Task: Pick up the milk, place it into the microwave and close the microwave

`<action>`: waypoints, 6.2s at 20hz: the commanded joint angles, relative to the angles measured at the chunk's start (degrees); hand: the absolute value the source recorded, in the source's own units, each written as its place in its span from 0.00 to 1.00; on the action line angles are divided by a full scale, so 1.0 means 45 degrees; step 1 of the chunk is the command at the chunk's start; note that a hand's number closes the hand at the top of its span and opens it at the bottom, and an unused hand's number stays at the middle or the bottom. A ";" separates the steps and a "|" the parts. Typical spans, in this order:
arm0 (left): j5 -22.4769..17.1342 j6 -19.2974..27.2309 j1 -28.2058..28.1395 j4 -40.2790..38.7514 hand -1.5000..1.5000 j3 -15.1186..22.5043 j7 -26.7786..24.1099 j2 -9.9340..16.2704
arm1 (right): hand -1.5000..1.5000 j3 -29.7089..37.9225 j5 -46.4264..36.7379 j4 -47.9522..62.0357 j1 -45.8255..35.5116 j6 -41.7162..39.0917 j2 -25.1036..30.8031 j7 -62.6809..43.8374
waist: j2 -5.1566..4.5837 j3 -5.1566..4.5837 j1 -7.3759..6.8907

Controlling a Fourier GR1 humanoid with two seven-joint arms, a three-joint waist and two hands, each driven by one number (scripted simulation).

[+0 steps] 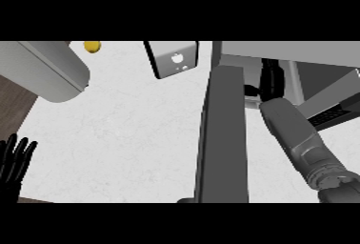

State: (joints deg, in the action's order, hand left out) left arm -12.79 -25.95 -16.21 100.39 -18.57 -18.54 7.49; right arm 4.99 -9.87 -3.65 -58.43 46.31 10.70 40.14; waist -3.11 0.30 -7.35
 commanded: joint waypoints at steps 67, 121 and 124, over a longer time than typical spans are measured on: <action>0.5210 0.4203 0.6605 -0.4911 1.00 0.9564 0.1390 -0.1665 | 0.00 0.0924 0.4978 -1.6076 1.5253 -1.2860 0.0307 0.0942 | 0.0660 -0.0076 0.1980; -0.5482 1.1172 1.8069 -1.3176 1.00 1.3975 0.0088 -0.1655 | 0.00 0.0395 0.9428 -2.2353 1.2655 -1.6502 0.3647 -0.4388 | -0.0512 -0.0055 0.6964; -0.5655 1.1349 1.8150 -1.3283 1.00 1.3961 0.0052 -0.1651 | 0.00 0.0593 0.9513 -2.2369 1.2501 -1.6498 0.3916 -0.4546 | -0.0536 -0.0052 0.7077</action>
State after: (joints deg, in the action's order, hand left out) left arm -37.39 25.47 61.48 43.39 44.82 -18.61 1.43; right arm 7.07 32.13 -104.07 -1.42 -27.76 27.23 20.62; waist -4.95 -0.07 23.14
